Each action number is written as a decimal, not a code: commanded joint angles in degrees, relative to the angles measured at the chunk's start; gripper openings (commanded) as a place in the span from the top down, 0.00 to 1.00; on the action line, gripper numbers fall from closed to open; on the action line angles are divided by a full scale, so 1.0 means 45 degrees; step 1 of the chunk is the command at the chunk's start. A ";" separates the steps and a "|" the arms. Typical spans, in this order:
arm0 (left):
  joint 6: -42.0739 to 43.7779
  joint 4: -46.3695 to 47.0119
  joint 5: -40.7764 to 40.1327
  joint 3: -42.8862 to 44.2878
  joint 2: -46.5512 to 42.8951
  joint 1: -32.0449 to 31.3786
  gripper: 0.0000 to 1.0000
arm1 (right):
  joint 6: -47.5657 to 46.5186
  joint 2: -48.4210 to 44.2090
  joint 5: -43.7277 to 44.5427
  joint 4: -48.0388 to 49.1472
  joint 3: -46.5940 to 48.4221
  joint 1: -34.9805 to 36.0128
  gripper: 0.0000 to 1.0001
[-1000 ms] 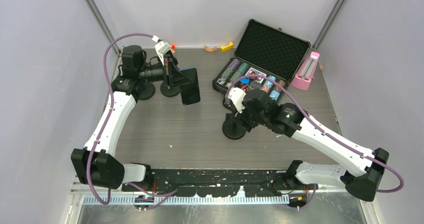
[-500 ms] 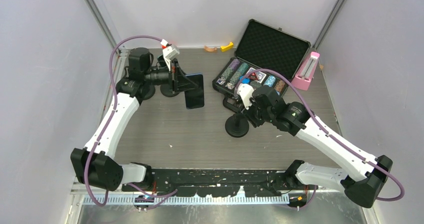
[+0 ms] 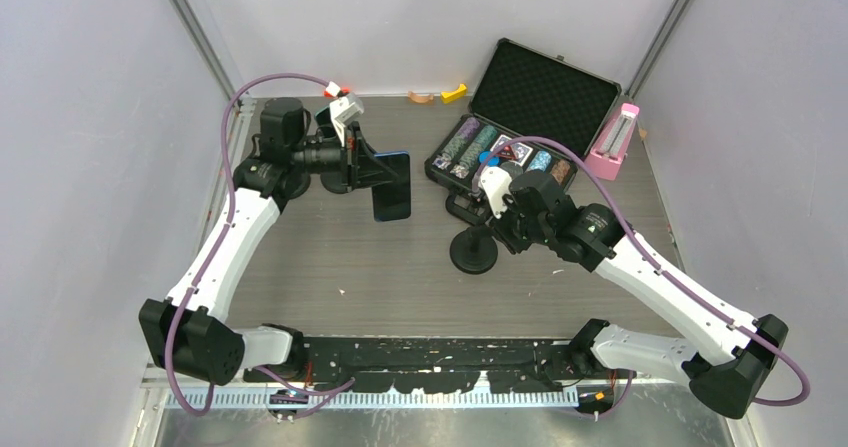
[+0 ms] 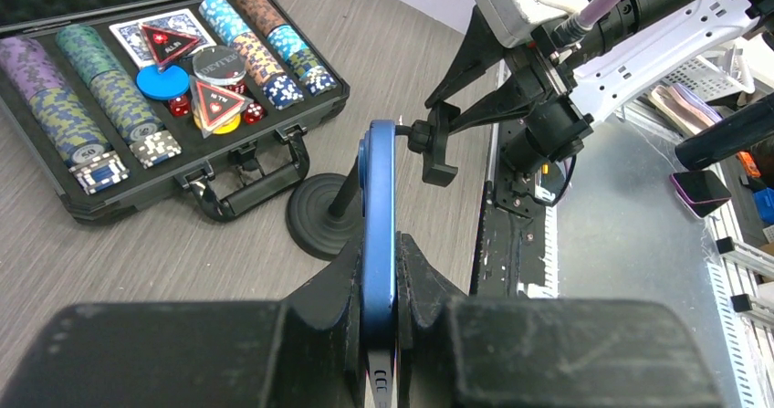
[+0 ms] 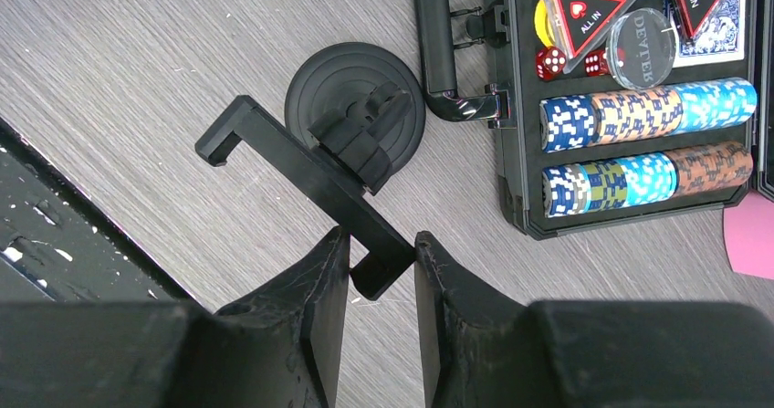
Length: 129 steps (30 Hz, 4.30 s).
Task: Place the phone on the phone stand
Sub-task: Move the phone stand to the center of the board, then install the phone on the phone stand.
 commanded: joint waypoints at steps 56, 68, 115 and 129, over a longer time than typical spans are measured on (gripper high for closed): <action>0.0225 0.0220 0.0304 -0.0385 -0.1425 -0.0468 1.00 | -0.0988 0.1196 -0.4969 0.5388 -0.0311 -0.0510 1.00; -0.0093 0.1461 0.1496 -0.1131 -0.1809 -0.1259 1.00 | -0.0600 0.1426 -0.5239 0.6896 -0.1045 -0.0566 1.00; 0.0276 1.1485 0.2590 -0.3229 0.2913 -0.5236 1.00 | -0.0129 0.1848 -0.6060 0.6213 -0.0212 -0.1023 1.00; 0.3962 0.6507 0.1535 -0.3089 0.1702 -0.5204 1.00 | -0.0168 0.1831 -0.5743 0.6083 -0.0272 -0.1019 1.00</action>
